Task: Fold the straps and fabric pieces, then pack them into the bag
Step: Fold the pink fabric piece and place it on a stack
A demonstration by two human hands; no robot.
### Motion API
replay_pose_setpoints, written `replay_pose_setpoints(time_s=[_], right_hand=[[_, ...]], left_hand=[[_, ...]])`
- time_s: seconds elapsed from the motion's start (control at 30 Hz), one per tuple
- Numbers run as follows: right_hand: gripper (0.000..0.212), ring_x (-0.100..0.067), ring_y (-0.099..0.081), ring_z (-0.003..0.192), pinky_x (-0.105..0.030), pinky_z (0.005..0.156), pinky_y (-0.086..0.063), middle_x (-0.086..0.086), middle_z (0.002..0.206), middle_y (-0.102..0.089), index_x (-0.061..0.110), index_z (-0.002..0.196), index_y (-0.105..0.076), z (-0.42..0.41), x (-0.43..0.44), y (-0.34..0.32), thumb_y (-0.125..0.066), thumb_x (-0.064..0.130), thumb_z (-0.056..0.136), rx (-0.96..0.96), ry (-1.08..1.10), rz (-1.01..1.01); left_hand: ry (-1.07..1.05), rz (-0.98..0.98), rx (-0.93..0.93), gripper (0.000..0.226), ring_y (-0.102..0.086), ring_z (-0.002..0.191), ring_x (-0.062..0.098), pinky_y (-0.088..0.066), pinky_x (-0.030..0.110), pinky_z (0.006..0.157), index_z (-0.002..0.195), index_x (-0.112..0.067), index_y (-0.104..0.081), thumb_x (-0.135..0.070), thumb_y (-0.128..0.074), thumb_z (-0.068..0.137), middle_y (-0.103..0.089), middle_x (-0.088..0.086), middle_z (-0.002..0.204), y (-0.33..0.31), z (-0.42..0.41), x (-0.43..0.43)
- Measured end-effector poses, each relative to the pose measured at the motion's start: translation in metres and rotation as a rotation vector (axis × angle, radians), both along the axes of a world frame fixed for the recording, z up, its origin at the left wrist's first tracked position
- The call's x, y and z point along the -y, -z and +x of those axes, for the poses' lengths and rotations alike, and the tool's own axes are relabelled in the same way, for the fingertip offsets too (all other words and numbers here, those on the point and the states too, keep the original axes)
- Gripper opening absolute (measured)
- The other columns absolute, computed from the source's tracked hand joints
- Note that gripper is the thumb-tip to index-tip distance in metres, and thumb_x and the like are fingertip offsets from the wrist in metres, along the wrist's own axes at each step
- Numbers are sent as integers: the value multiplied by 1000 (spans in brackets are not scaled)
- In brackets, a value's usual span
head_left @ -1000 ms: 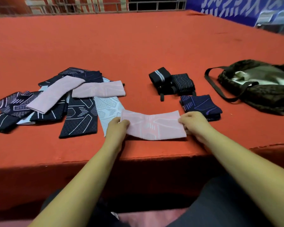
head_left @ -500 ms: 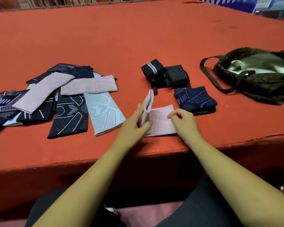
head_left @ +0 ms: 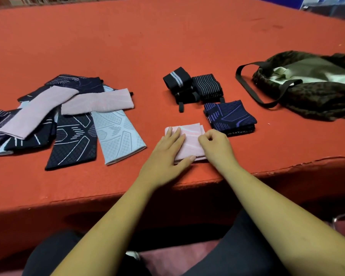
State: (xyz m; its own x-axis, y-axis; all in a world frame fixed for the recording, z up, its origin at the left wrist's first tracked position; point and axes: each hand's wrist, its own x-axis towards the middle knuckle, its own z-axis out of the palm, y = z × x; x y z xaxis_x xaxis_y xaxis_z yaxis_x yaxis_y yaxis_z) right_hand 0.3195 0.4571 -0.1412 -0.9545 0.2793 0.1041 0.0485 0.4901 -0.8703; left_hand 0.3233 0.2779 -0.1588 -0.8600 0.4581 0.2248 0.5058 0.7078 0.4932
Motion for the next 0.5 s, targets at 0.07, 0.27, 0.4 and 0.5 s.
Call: replay_pose_setpoints(time_s=[0.07,0.27,0.4,0.5], right_hand=[[20,-11,-39,60,-18,52,-30,4,64,-47,10,69,-47,0,-2,0,-55,16,87,-2,25,23],[7,-15,-45,68,-20,56,-33,1,74,-52,7,84,-51,1,-5,2,-54,12,87,5,41,14],[26,-4,-50,70,-11,59,-36,-3,81,-63,9,112,-49,3,-4,1,-55,6,87,-3,24,-104],[33,6,-52,64,-7,61,-38,0,80,-64,3,120,-52,3,3,-5,-51,-4,88,-75,-21,-160]], left_hand=[[-39,25,38,80,3,152,8,-4,31,124,156,-16,-25,-63,-37,92,-12,-4,165,-1,-1,0],[-86,-246,4,64,12,151,9,1,31,123,159,-19,-8,-47,-26,104,4,-5,166,-1,1,-9],[-81,-276,17,64,15,151,8,3,35,124,159,-22,-6,-49,-24,104,8,-6,166,-2,0,-8],[-100,-154,23,66,6,152,8,0,31,124,158,-18,-13,-46,-34,103,0,-4,166,-3,0,-6]])
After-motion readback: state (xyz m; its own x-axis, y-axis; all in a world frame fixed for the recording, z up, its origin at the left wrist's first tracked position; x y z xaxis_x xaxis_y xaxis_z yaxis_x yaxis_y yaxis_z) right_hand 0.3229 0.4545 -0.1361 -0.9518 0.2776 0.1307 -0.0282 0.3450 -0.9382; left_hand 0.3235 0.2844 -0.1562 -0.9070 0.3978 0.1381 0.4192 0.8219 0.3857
